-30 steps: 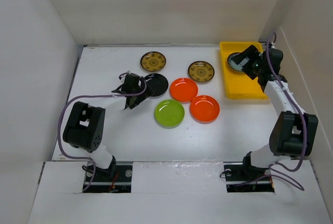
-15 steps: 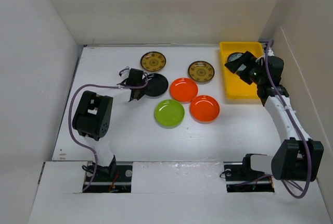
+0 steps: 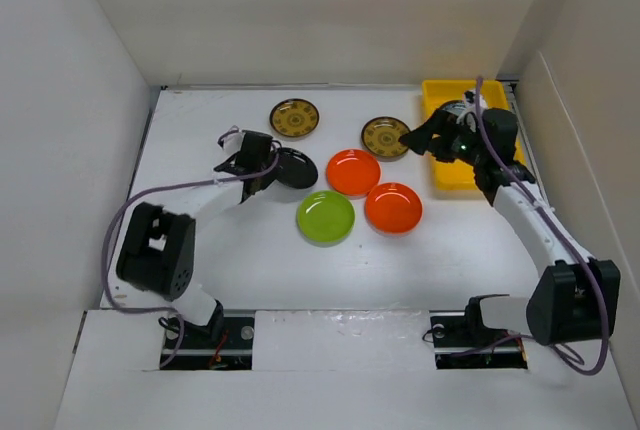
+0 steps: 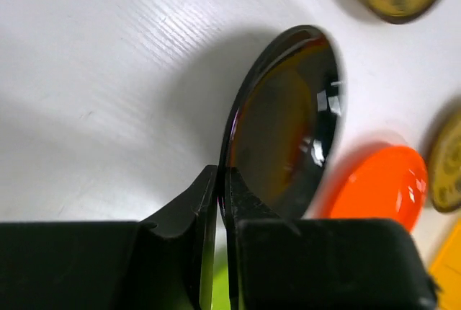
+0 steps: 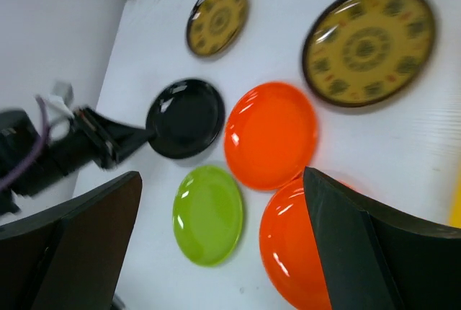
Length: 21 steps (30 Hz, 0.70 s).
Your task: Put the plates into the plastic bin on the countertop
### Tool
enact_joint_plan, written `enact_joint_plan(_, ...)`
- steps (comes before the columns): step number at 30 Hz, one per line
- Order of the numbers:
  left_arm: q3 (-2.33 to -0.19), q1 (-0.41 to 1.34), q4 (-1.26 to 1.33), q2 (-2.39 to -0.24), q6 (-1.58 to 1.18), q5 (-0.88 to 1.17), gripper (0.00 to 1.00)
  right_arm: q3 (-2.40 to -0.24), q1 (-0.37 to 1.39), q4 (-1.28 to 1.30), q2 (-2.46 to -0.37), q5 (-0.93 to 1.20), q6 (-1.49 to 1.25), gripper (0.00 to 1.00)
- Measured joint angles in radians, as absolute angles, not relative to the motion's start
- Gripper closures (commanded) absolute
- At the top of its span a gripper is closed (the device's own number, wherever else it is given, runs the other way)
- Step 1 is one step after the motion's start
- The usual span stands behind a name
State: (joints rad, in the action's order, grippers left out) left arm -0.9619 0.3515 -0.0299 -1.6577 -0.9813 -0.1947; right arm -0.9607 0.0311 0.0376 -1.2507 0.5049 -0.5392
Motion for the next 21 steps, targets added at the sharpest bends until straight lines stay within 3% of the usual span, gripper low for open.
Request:
enact_joint_plan(8, -0.958, 0.412, -0.077, -1.272, -0.834, -0.179, 1.0, -1.007, 0.285, -0.016, -1.406, 0.632, -0.443, 0.02)
enact_joint_plan(21, -0.961, 0.411, -0.003, -1.227, -0.684, 0.239, 1.0, -1.084, 0.381, -0.081, -1.5, 0.65, -0.38, 0.06)
